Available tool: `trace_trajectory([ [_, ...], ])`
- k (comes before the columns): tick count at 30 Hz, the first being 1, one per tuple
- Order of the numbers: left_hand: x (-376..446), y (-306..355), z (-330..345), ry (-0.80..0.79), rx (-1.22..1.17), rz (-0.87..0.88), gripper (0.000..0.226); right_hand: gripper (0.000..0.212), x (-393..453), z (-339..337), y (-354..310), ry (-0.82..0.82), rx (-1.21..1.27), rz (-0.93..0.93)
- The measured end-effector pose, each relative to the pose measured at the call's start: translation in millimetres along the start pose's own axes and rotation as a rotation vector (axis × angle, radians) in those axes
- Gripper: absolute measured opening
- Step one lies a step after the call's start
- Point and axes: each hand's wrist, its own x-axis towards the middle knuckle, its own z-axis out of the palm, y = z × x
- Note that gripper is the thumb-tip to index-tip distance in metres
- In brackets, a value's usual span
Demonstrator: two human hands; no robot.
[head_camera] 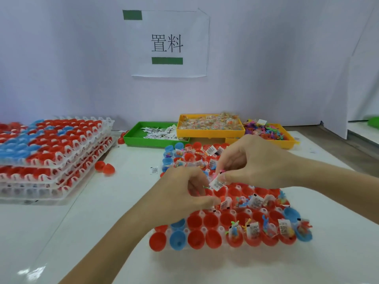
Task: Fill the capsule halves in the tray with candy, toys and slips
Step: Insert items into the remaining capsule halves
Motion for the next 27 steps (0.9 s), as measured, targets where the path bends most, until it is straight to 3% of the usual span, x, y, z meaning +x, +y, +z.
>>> trace_trajectory([
  [4,4,2,1,0.128,-0.155,0.000,0.027,0.013,4,5,9,0.044,-0.064,-0.014],
  [8,5,3,0,0.094,-0.249,0.016,0.012,0.003,1,10,10,0.157,0.129,-0.095],
  [12,3,4,1,0.136,-0.340,0.009,0.011,0.004,0,14,13,0.177,0.226,-0.096],
  [20,-2,7,4,0.133,-0.343,0.005,0.027,0.004,-4,21,13,0.177,0.267,-0.096],
  [27,-12,2,3,0.095,-0.277,-0.012,0.015,0.006,-9,27,15,0.128,0.251,-0.089],
])
